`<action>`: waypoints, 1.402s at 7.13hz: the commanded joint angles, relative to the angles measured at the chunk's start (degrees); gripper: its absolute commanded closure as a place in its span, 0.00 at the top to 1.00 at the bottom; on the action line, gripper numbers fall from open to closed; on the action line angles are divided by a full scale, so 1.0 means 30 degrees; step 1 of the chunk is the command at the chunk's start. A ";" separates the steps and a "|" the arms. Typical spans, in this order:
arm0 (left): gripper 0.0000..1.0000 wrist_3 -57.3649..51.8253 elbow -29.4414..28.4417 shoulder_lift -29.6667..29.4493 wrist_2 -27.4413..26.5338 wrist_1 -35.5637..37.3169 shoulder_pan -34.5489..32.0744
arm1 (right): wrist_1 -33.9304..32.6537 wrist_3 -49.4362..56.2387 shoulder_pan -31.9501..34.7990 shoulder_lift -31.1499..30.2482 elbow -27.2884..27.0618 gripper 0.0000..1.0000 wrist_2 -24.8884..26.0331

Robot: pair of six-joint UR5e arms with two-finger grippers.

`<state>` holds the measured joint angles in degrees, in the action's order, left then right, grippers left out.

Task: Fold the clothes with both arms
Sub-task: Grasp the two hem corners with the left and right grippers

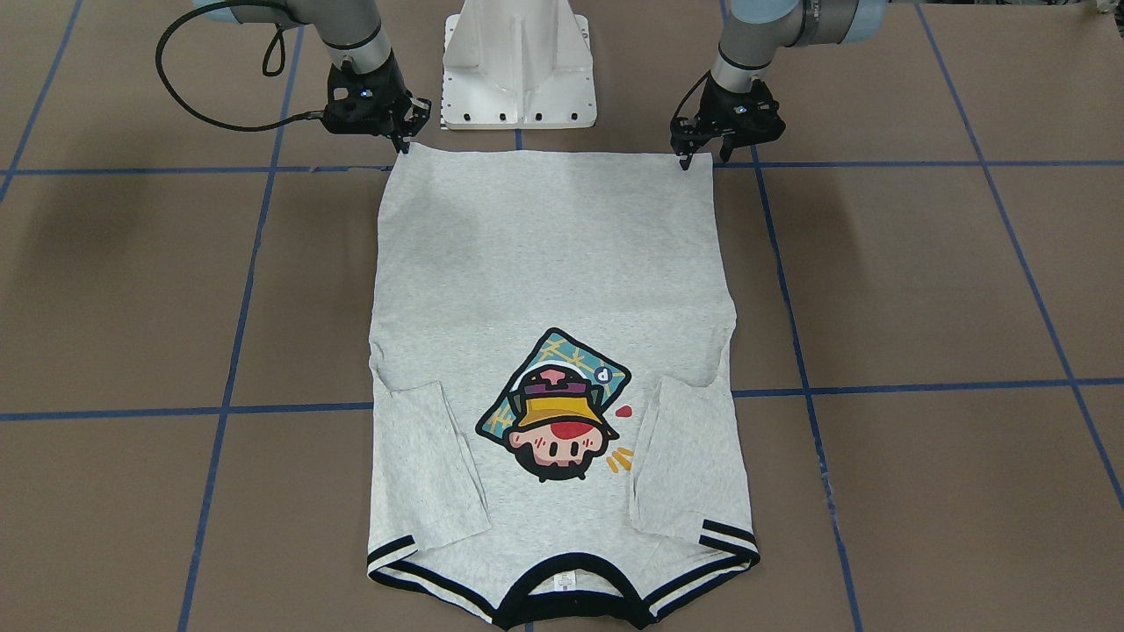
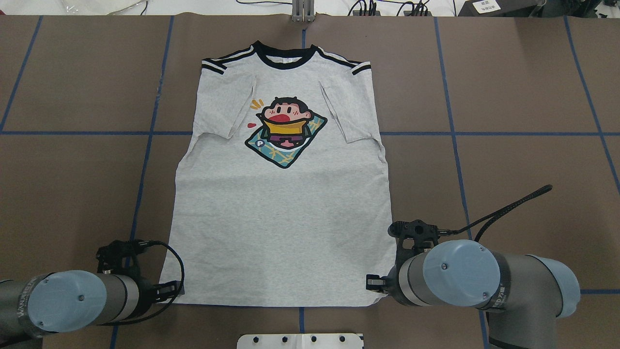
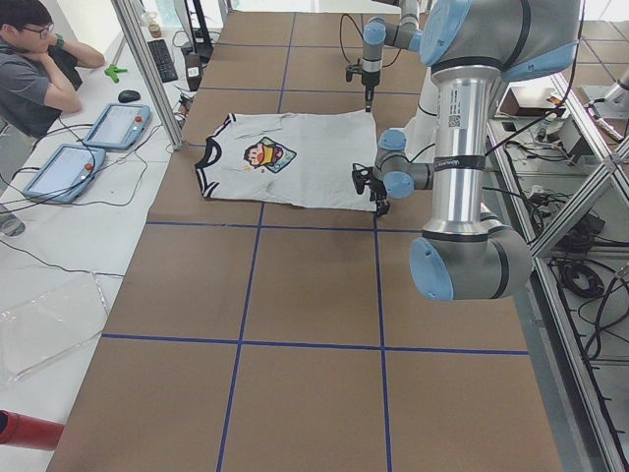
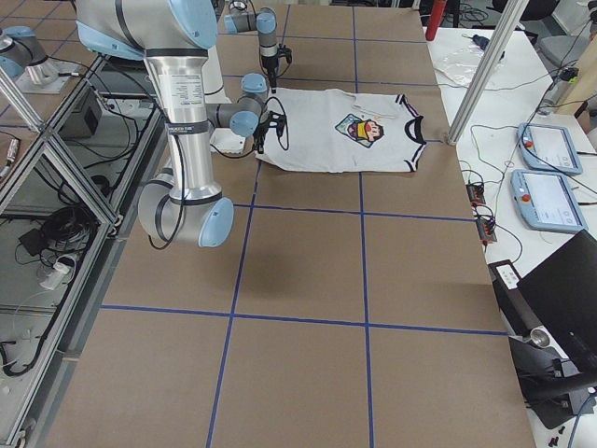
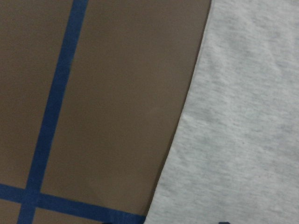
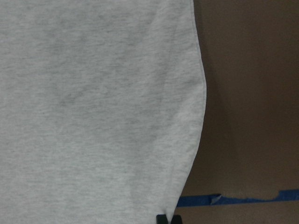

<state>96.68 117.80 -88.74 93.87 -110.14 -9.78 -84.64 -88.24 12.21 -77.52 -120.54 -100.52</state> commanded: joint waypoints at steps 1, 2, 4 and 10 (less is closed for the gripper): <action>0.49 0.0001 -0.0009 -0.0039 0.0000 0.0094 0.0007 | 0.0000 0.0000 0.0001 0.0000 0.0013 0.00 -0.0009; 0.34 0.0001 -0.0009 -0.0039 0.0000 0.0094 0.0007 | 0.0000 0.0000 0.0001 0.0000 0.0013 0.00 -0.0009; 0.11 0.0001 0.0108 -0.0243 0.0058 0.0123 0.0007 | 0.0000 0.0000 0.0001 0.0000 0.0013 0.00 -0.0009; 0.00 0.0031 0.1861 -0.1212 0.0088 0.1968 -0.0111 | 0.0000 0.0000 0.0873 -0.0844 -0.1503 0.00 -0.1494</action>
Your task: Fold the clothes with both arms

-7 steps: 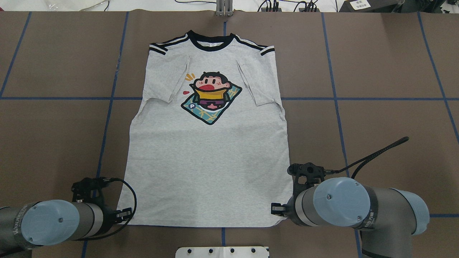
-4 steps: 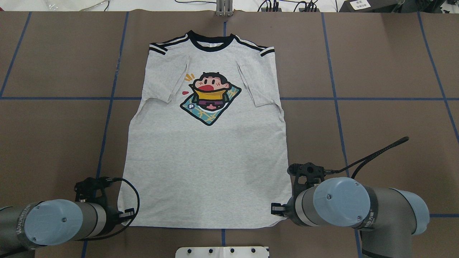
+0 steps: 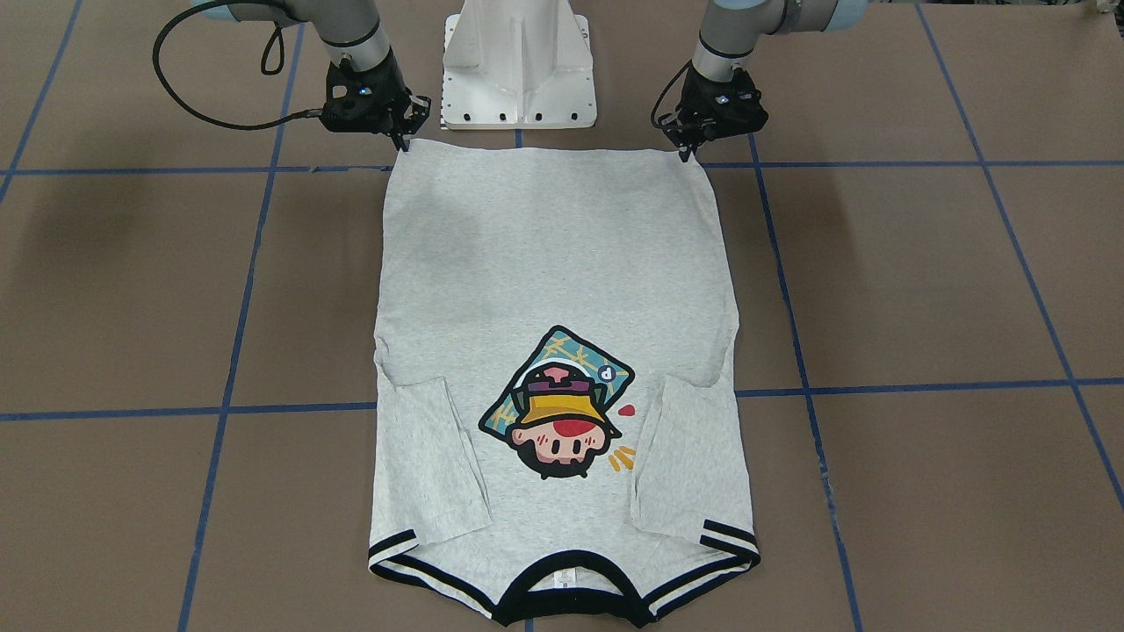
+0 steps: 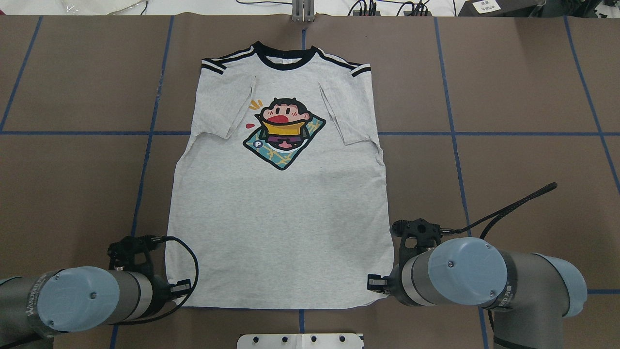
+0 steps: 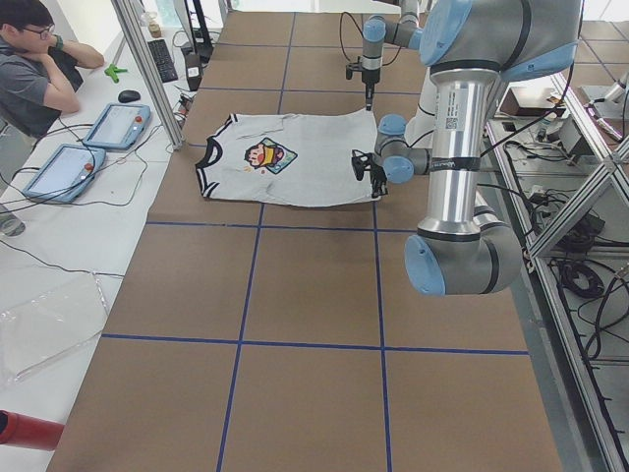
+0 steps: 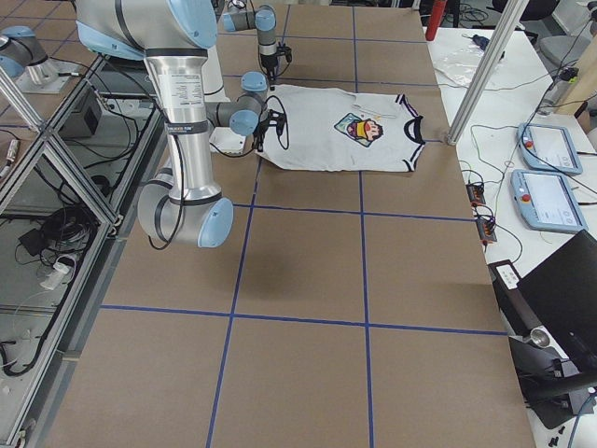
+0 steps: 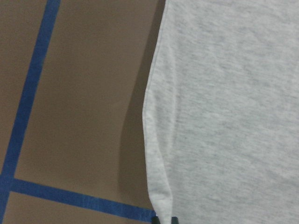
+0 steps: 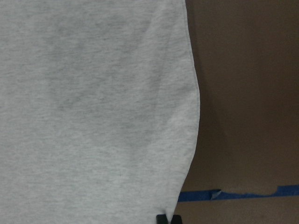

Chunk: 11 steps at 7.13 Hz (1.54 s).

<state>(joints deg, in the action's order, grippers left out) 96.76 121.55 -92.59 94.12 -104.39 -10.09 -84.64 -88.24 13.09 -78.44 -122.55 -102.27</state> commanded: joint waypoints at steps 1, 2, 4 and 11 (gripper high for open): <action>0.00 0.0001 0.0848 0.0101 0.0004 0.0050 -0.0004 | -0.0029 0.0029 0.0848 -0.1675 -0.1971 0.00 -0.1702; 0.00 -0.0028 0.1402 0.0159 0.0004 0.0050 0.0054 | -0.0030 0.0087 0.1141 -0.2440 -0.2765 0.00 -0.2377; 0.00 -0.0260 0.3097 0.0160 0.0208 0.1124 0.0228 | -0.0030 0.0234 0.1640 -0.3150 -0.3766 0.00 -0.4628; 0.00 0.0235 0.7122 -0.0365 0.0239 0.3829 0.2842 | 0.2226 0.2795 0.5817 -0.4622 -0.3954 0.00 -1.0324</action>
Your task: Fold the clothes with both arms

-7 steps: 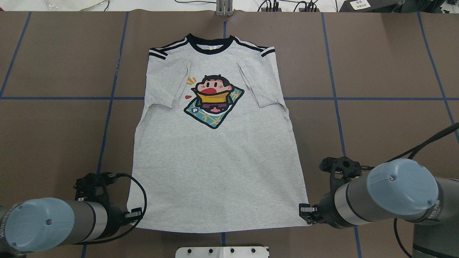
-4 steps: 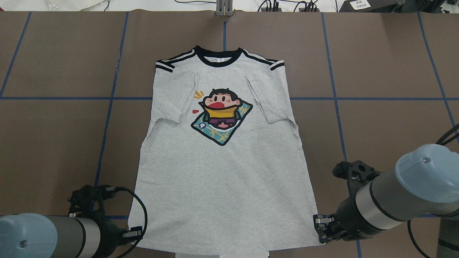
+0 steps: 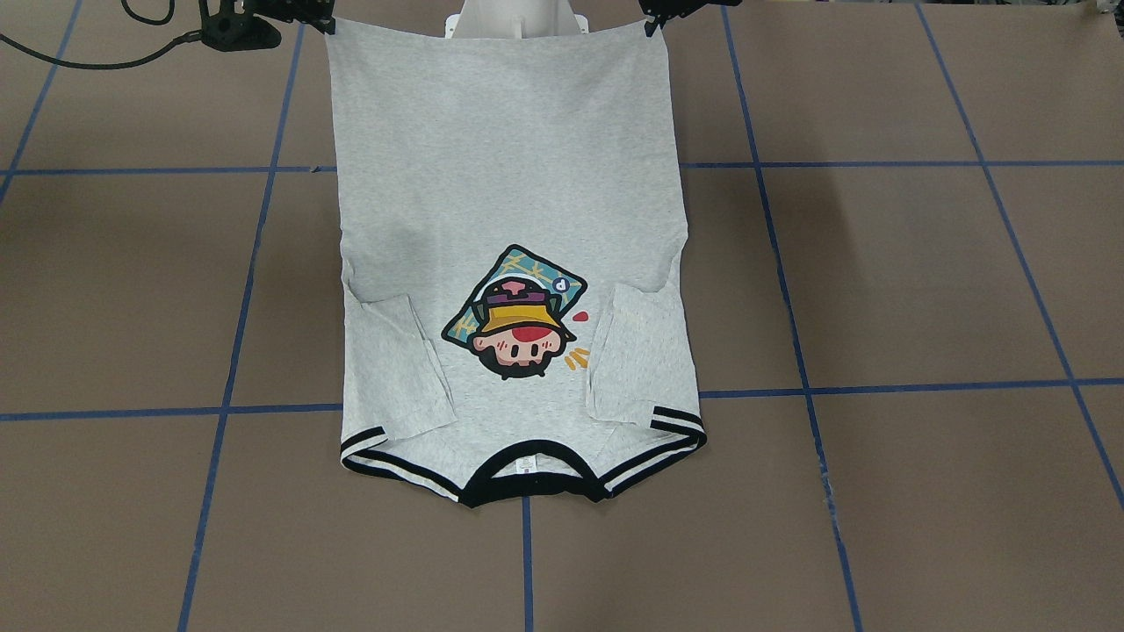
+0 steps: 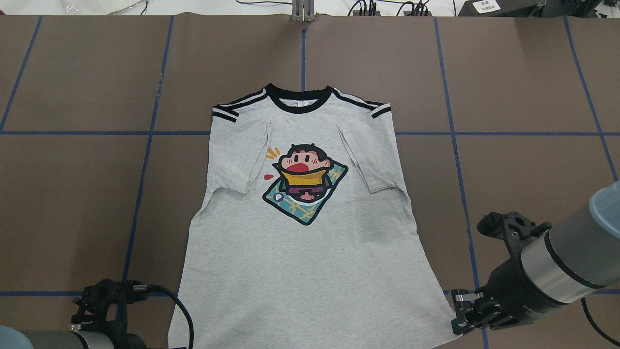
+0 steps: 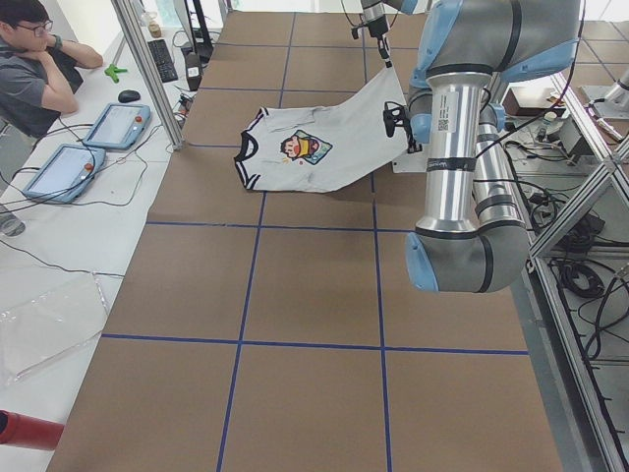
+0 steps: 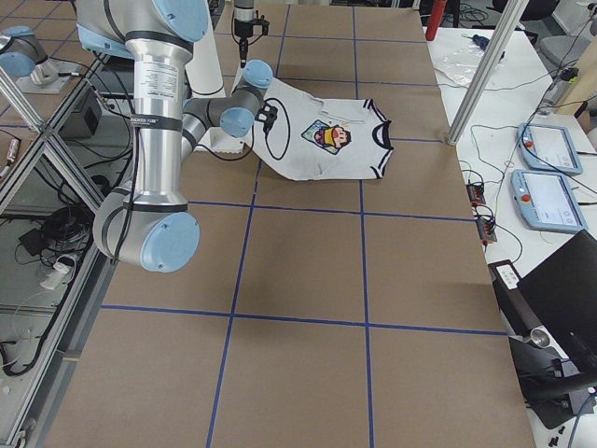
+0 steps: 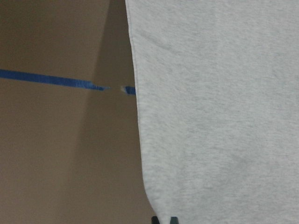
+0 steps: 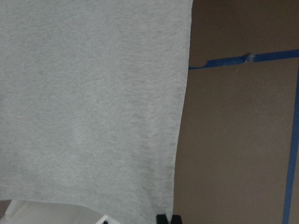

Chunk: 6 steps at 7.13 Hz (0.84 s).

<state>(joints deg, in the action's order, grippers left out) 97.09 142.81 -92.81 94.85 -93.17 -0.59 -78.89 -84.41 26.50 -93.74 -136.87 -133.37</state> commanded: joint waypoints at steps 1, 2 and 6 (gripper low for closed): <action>0.00 -0.0194 -0.0026 -0.0759 0.0109 0.0089 -0.1839 | 0.0281 0.3361 0.2783 0.1558 0.2048 0.00 -0.0016; 0.00 -0.1038 -0.0287 -0.0880 0.0198 0.0118 -0.3101 | 0.0309 0.4510 0.4131 0.2178 0.3076 0.00 -0.0103; 0.00 -0.4443 -0.3942 -0.2952 0.1224 0.0030 -0.7938 | 0.0339 0.7071 0.7304 0.4460 0.6505 0.00 -0.0192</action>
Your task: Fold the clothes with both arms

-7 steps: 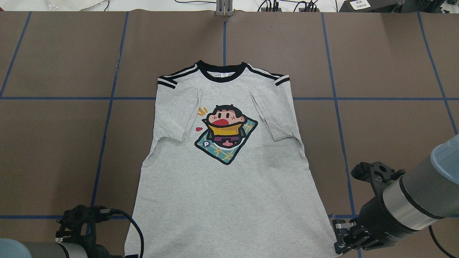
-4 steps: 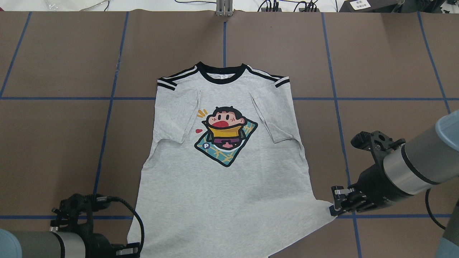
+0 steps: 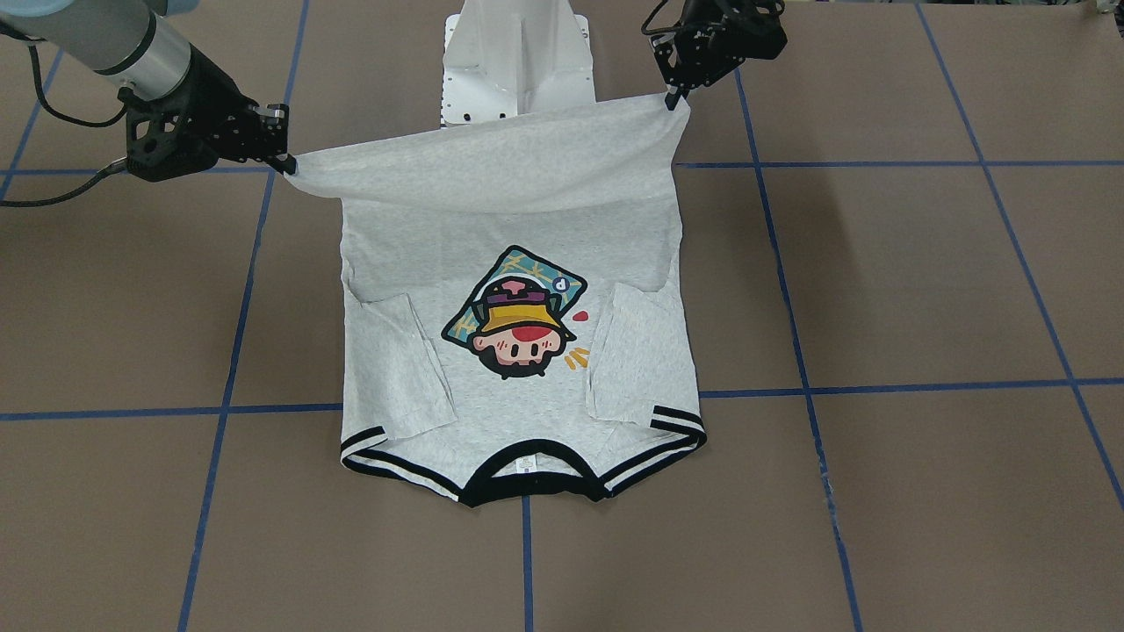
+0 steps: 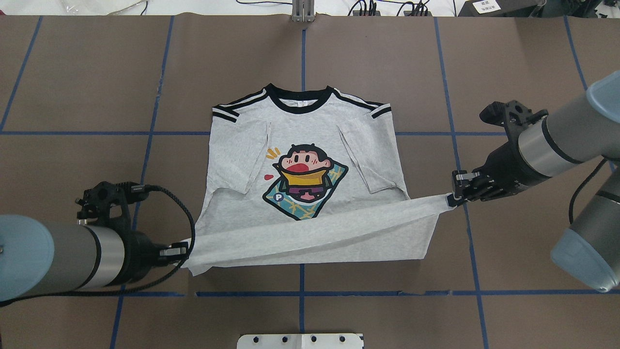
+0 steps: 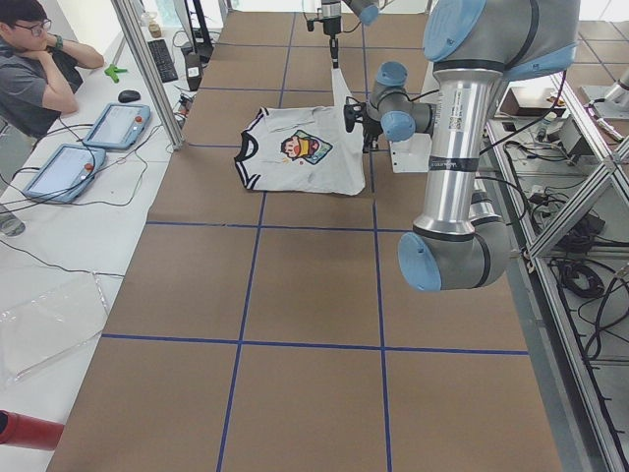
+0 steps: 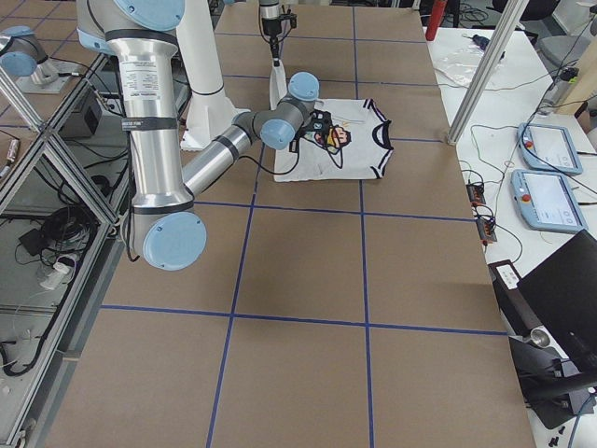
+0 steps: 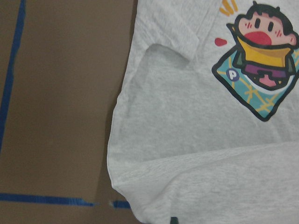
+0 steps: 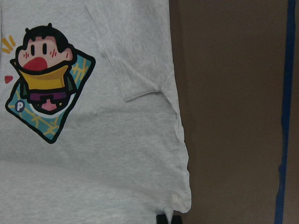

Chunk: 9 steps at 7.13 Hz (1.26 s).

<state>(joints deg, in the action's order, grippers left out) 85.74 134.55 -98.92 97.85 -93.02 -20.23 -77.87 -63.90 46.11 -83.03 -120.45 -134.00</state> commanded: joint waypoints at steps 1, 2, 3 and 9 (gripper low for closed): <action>0.00 -0.0659 -0.2069 -0.1997 0.0255 -0.0018 -0.2126 | -0.0001 0.0205 0.0975 0.2031 0.2227 0.00 0.0076; 0.00 -0.0688 -0.2861 -0.2936 0.0226 -0.0018 -0.2945 | -0.0001 0.0176 0.1064 0.2825 0.3051 0.00 0.0163; 0.00 -0.0950 -0.3652 -0.3322 0.0197 -0.0047 -0.3882 | -0.0001 0.0146 0.1123 0.3181 0.3436 0.00 0.0193; 0.00 -0.2944 -0.7404 -0.4847 0.0079 -0.1599 -0.6319 | -0.0001 0.0117 0.2528 0.6928 0.7708 0.00 0.0545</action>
<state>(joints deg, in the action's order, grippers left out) 77.01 114.32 -112.34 98.09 -97.37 -38.10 -77.87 -63.64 52.82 -64.75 -100.73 -132.53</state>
